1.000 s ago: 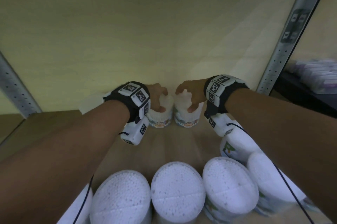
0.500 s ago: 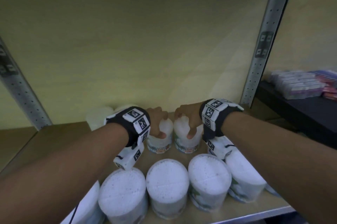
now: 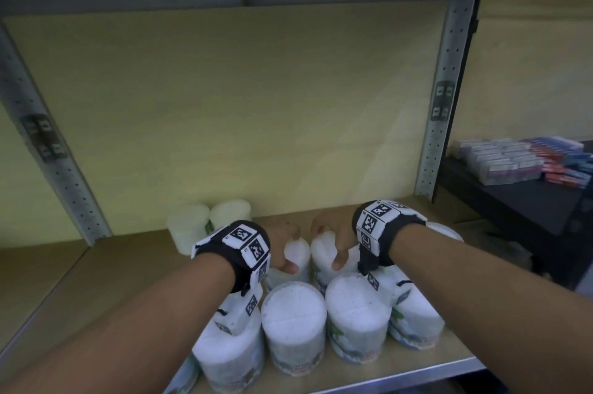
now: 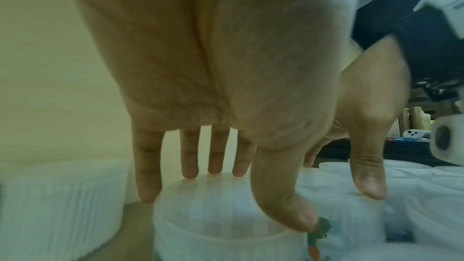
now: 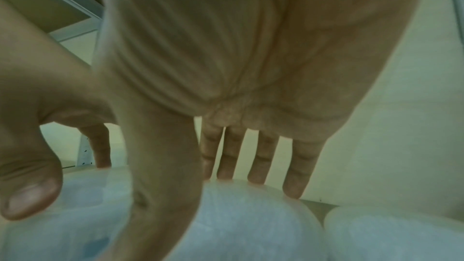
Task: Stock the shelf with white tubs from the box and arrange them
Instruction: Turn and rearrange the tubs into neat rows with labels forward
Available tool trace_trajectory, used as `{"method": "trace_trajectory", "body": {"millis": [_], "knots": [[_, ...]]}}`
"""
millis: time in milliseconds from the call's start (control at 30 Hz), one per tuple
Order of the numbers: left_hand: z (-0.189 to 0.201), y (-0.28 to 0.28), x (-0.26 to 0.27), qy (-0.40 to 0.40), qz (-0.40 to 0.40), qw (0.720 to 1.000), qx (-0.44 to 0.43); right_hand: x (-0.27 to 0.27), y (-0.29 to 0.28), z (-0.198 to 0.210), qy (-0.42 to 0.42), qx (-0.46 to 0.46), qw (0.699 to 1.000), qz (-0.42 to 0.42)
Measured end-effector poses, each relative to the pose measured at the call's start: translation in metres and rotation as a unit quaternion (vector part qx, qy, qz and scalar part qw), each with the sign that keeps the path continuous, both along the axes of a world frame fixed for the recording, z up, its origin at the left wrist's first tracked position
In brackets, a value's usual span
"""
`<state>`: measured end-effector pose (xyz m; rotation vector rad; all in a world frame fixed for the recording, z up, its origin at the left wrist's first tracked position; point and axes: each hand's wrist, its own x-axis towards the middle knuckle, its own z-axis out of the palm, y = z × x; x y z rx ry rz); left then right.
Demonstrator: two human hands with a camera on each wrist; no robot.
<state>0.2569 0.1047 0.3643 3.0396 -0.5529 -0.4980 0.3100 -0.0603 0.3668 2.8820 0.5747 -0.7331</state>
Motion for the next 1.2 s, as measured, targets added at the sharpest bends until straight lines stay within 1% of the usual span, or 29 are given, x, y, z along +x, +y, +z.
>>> {"method": "trace_trajectory", "body": {"millis": [100,300,467,533,633,767,867,1033,1200], "knots": [[0.001,-0.002,-0.006,0.003,0.015,1.000,-0.006,0.001,-0.005,-0.005,0.006,0.014,1.000,0.002],[0.002,-0.004,-0.013,0.013,0.018,0.999,-0.023,-0.026,-0.003,0.010,0.018,0.052,0.998,-0.005],[0.007,-0.004,-0.016,0.015,0.018,1.000,-0.020,-0.030,-0.004,0.010,0.019,0.072,0.997,-0.007],[0.012,-0.001,-0.014,0.001,0.016,1.000,-0.013,-0.032,-0.002,0.015,0.007,0.094,0.996,-0.005],[0.022,0.008,-0.008,-0.018,0.024,1.000,-0.006,-0.030,0.009,0.023,-0.036,0.120,0.992,0.003],[0.032,0.035,0.004,-0.037,0.068,0.997,-0.003,-0.017,0.029,0.028,-0.061,0.155,0.986,-0.003],[0.036,0.068,0.012,-0.048,0.114,0.992,0.001,-0.006,0.047,0.030,-0.068,0.172,0.983,-0.008],[0.040,0.124,0.023,-0.052,0.172,0.984,0.003,0.014,0.082,0.030,-0.091,0.175,0.980,0.002],[0.032,0.169,0.037,-0.050,0.217,0.975,-0.002,0.034,0.120,0.027,-0.103,0.163,0.981,0.022]]}}
